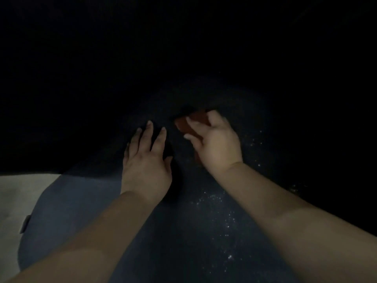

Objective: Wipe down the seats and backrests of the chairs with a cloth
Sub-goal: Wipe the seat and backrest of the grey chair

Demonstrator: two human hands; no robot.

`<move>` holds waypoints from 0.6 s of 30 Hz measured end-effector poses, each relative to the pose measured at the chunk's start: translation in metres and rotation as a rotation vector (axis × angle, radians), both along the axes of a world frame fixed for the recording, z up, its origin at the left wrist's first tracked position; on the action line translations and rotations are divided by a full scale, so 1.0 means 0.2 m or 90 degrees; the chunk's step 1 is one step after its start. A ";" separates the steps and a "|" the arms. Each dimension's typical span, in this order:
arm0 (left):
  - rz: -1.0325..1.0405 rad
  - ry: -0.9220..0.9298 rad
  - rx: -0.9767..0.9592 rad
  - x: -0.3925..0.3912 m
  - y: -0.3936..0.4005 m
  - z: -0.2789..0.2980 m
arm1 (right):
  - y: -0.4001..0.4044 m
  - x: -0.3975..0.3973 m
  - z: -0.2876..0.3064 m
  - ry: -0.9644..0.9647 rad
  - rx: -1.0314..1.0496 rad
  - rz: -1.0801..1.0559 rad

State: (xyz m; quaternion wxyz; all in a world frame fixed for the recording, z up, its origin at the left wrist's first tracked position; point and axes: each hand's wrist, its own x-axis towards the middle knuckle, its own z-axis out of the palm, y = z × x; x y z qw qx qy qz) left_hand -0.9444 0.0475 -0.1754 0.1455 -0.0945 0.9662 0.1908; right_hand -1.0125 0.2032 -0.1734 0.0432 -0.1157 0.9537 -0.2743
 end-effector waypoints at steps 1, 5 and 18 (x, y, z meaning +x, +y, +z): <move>0.000 0.000 0.000 0.00 0.00 0.00 | 0.01 -0.02 0.00 0.016 0.020 0.031; -0.013 -0.006 -0.013 -0.01 -0.01 0.01 | 0.23 -0.24 -0.04 -0.006 0.041 -0.280; -0.040 -0.020 0.004 0.04 -0.02 0.04 | 0.22 0.10 0.00 0.004 0.042 -0.148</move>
